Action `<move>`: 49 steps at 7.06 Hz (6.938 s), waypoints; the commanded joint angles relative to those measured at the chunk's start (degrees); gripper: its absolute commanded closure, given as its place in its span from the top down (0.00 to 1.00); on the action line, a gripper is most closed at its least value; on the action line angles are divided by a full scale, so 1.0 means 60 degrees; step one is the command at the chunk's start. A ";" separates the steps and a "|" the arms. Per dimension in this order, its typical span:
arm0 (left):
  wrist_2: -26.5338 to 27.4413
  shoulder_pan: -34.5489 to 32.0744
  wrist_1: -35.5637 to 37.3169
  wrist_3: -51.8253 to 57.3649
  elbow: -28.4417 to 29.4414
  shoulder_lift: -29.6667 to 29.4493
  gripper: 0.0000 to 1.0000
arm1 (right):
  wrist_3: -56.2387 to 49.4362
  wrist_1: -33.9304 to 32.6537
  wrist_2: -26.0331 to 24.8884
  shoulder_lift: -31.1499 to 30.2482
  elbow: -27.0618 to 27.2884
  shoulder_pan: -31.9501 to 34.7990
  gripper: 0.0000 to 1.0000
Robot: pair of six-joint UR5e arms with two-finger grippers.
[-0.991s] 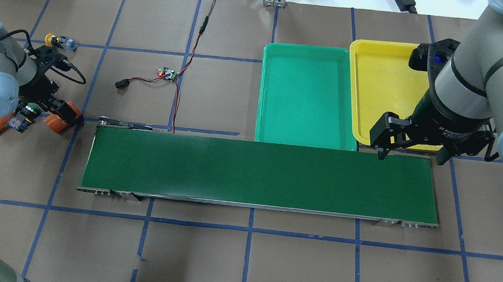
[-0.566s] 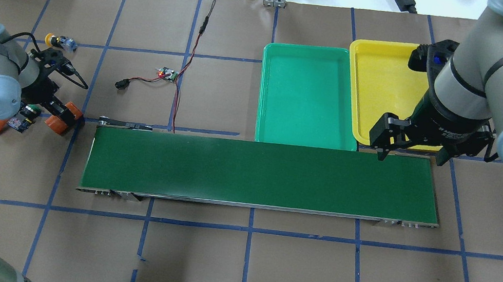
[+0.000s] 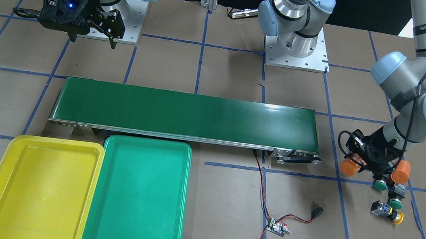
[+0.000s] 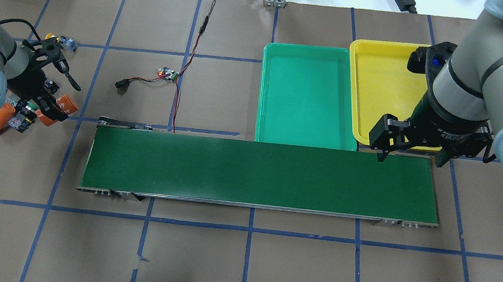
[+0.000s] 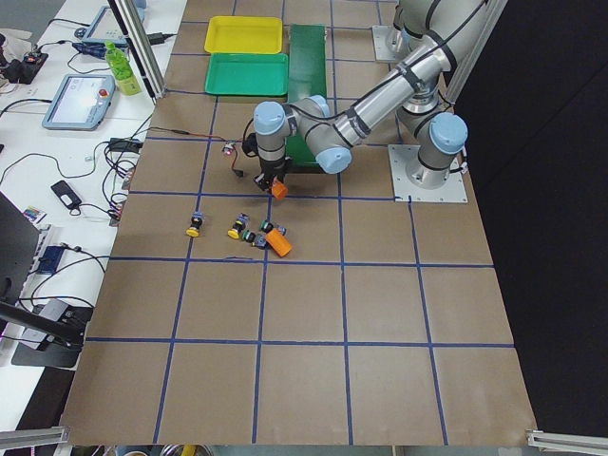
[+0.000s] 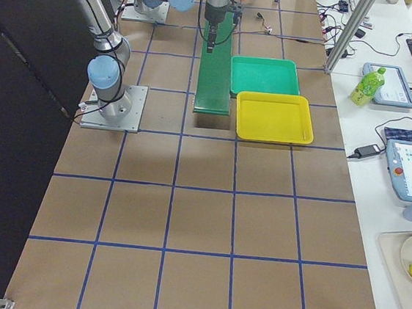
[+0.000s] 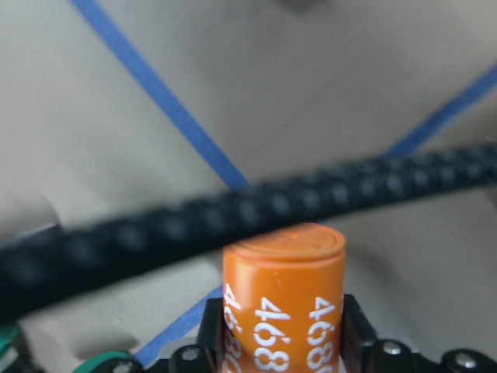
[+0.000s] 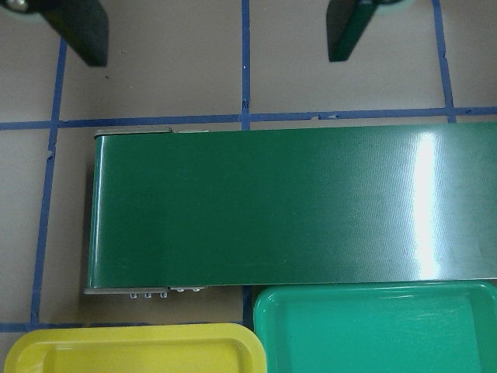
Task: Sort buttons by color to trays
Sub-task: 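Grasp the orange cylinder with the left gripper and lift it, then lower the orange cylinder onto the green belt and open the left gripper, then move the left gripper back over the pile of buttons, then grasp a yellow-capped button with the left gripper, then place the yellow-capped button on the green belt with the left gripper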
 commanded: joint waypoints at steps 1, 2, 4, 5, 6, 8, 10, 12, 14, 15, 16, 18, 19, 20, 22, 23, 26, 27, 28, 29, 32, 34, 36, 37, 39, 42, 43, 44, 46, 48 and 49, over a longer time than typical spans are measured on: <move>-0.0044 -0.1117 -0.0373 0.1121 -0.1077 0.1421 0.00 | -0.0002 0.0002 -0.0010 0.0011 0.0011 0.0000 1.00; 0.0000 -0.1923 -0.0257 0.1122 -0.1504 0.1964 0.00 | 0.0041 0.0002 -0.0010 -0.0004 0.0011 0.0000 1.00; -0.0059 -0.2821 -0.0241 0.0888 -0.1902 0.2451 0.00 | 0.0071 0.0002 -0.0010 0.0011 0.0011 0.0000 1.00; -0.0015 -0.3100 -0.0183 0.0743 -0.2034 0.2308 0.00 | 0.0071 0.0016 -0.0010 -0.0004 0.0026 0.0000 1.00; -0.0044 -0.3248 -0.0081 -0.0187 -0.2065 0.2147 0.80 | 0.0071 0.0002 -0.0010 0.0011 0.0026 0.0000 1.00; -0.0058 -0.3279 -0.0138 -0.1673 -0.2008 0.2348 1.00 | 0.0042 0.0002 -0.0010 -0.0004 0.0026 0.0000 1.00; -0.0029 -0.2958 -0.1401 -0.2405 -0.1076 0.2526 1.00 | -0.0017 -0.0013 0.0019 -0.0004 -0.0003 0.0000 1.00; 0.0000 -0.1108 -0.2204 -0.2556 0.0609 0.1464 1.00 | 0.0056 -0.0393 0.0499 -0.0018 0.0011 0.0000 1.00; 0.0131 0.0291 -0.1941 -0.2452 0.2407 -0.0569 1.00 | -0.0075 -0.0378 0.0416 -0.0019 -0.0004 -0.0087 1.00; 0.0132 0.0614 -0.1940 -0.2467 0.3375 -0.1464 1.00 | -0.0076 -0.0437 0.0386 -0.0018 -0.0003 -0.0088 1.00; 0.0378 0.0763 -0.1650 -0.2481 0.3906 -0.2329 1.00 | -0.0047 -0.0365 0.0342 -0.0018 0.0026 -0.0088 1.00; 0.0879 0.0764 -0.1033 -0.2815 0.4248 -0.3183 1.00 | 0.0099 -0.0335 0.0152 -0.0062 0.0128 -0.0073 1.00; 0.0864 0.0764 -0.1018 -0.3268 0.4263 -0.3332 1.00 | 0.0115 -0.0335 0.0238 -0.0048 0.0129 -0.0073 1.00; 0.0821 0.0764 -0.1032 -0.3737 0.4263 -0.3449 1.00 | 0.0115 -0.0306 0.0152 -0.0033 0.0158 -0.0073 1.00; 0.0835 0.0793 -0.1032 -0.3872 0.4292 -0.3582 1.00 | 0.0115 -0.0378 0.0137 -0.0033 0.0187 -0.0073 1.00; 0.0705 0.0793 -0.1032 -0.4178 0.4292 -0.3669 1.00 | 0.0115 -0.0321 0.0122 -0.0033 0.0187 -0.0073 1.00; 0.0308 0.0793 -0.1018 -0.4430 0.4249 -0.3860 1.00 | 0.0129 -0.0466 0.0137 -0.0048 0.0436 -0.0073 1.00; 0.0308 0.0793 -0.0902 -0.4415 0.4249 -0.3933 1.00 | 0.0144 -0.0467 0.0137 -0.0048 0.0436 -0.0073 1.00; 0.0163 0.0793 -0.0596 -0.4430 0.4118 -0.4050 1.00 | 0.0144 -0.0467 0.0137 -0.0048 0.0436 -0.0088 1.00; 0.0103 0.0793 -0.0230 -0.4343 0.4102 -0.4138 0.93 | 0.0144 -0.0467 0.0151 -0.0048 0.0436 -0.0088 1.00; 0.0088 0.0764 -0.0241 -0.4459 0.4117 -0.4110 1.00 | 0.0130 -0.0438 -0.0139 -0.0265 0.0306 -0.0059 1.00; 0.0103 0.0764 -0.0241 -0.4474 0.4131 -0.4095 1.00 | 0.0115 -0.0321 -0.0685 -0.0370 0.0407 -0.0044 1.00; 0.0132 0.0691 -0.0373 -0.4517 0.4249 -0.3949 1.00 | 0.0100 -0.0364 -0.0045 -0.0341 0.0422 0.0000 1.00; 0.0146 0.0633 -0.0373 -0.4663 0.4234 -0.3876 1.00 | 0.0086 -0.0451 0.0280 -0.0312 0.0422 0.0000 1.00; 0.0103 0.0647 -0.0300 -0.4635 0.4088 -0.3963 1.00 | -0.0001 -0.0496 0.0298 -0.0326 0.0422 -0.0015 1.00; 0.0291 0.0371 -0.0444 -0.4764 0.3956 -0.3659 0.01 | 0.0012 -0.0438 0.0298 -0.0311 0.0451 -0.0015 1.00; 0.0308 -0.0110 -0.0504 -0.5434 0.3680 -0.3322 0.00 | 0.0012 -0.0438 0.0283 -0.0326 0.0451 -0.0015 1.00; 0.0279 -0.0492 -0.1694 -0.7079 0.3460 -0.2347 0.00 | -0.0017 -0.0438 0.0283 -0.0312 0.0465 -0.0029 1.00; -0.0332 -0.1063 -0.4827 -0.9090 0.3341 0.0068 0.00 | -0.0017 -0.0452 0.0298 -0.0326 0.0509 -0.0029 1.00; -0.0366 -0.3165 -0.4945 -1.1641 0.2511 0.0664 0.00 | -0.0017 -0.0452 0.0298 -0.0326 0.0509 -0.0029 1.00; -0.0366 -0.3930 -0.4030 -1.2289 0.1766 0.0738 0.00 | -0.0017 -0.0452 0.0283 -0.0326 0.0509 -0.0044 1.00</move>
